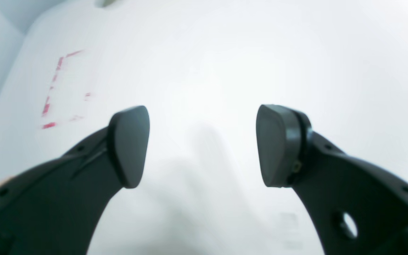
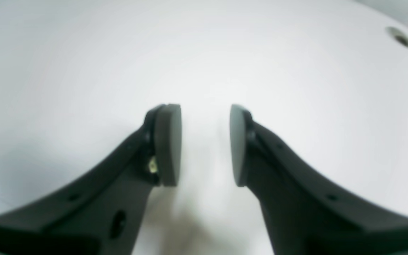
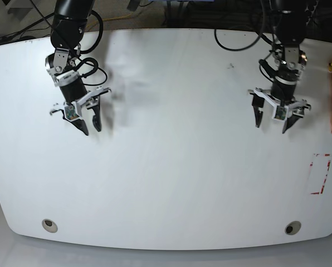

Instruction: Fold the T-shirt properly

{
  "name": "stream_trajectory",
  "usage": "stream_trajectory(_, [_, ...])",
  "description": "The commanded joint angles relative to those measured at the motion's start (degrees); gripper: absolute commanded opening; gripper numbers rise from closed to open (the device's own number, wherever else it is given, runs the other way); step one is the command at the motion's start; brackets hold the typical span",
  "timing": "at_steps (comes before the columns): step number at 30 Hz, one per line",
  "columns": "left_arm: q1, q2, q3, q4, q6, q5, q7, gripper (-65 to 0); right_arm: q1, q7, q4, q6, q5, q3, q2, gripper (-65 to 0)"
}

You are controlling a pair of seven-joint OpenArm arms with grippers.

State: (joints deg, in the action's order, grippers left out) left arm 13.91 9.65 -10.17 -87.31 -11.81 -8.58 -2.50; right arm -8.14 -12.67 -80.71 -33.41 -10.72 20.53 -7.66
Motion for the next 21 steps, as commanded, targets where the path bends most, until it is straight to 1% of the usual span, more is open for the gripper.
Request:
stream_trajectory(1, [1.5, -1.8, 0.6, -1.3, 3.0, -1.4, -4.7, -22.2, -1.9, -3.5, 0.3, 0.1, 0.6, 1.9, -0.2, -44.1])
stream_trajectory(2, [3.1, -2.9, 0.9, -1.9, 3.6, -1.8, -5.5, -22.2, -3.2, -3.6, 0.2, 0.1, 0.7, 2.5, -0.2, -44.1])
stream_trajectory(4, [5.9, -4.9, 0.9, -4.2, 3.8, -1.8, -6.4, -22.2, -5.9, -3.7, 0.2, 0.1, 1.8, 3.2, -0.2, -44.1])
stream_trajectory(8, [12.8, -9.6, 1.0, -9.1, 3.8, -1.8, -6.6, -22.2, -11.5, -3.6, -0.9, 0.1, 9.4, 3.5, -1.0, -44.1])
stream_trajectory(11, [18.9, -12.1, 1.0, -12.8, 3.8, -1.8, -6.6, -22.2, -17.0, -3.5, -2.6, 0.1, 12.9, 3.2, -2.2, -44.1])
stream_trajectory(12, [20.3, -12.5, 1.0, -13.7, 3.8, -1.8, -6.6, -22.2, -18.2, -3.5, -3.1, 0.1, 13.1, 3.2, -2.3, -44.1])
stream_trajectory(14, [25.5, -14.4, 1.0, -16.3, 3.8, -1.7, -6.6, -22.2, -22.3, -3.5, -5.5, 0.1, 13.4, 3.2, -2.1, -44.1])
stream_trajectory(19, [37.3, -17.4, 1.1, -20.2, 3.8, -1.6, -6.5, -22.2, -32.4, -3.6, -9.1, 0.1, 13.8, 3.2, -2.1, -44.1])
stream_trajectory(21, [41.8, -18.4, 1.1, -20.9, 3.8, -1.4, -6.5, -22.2, -36.4, -3.6, -9.9, 0.1, 16.0, 3.2, -2.1, -44.1])
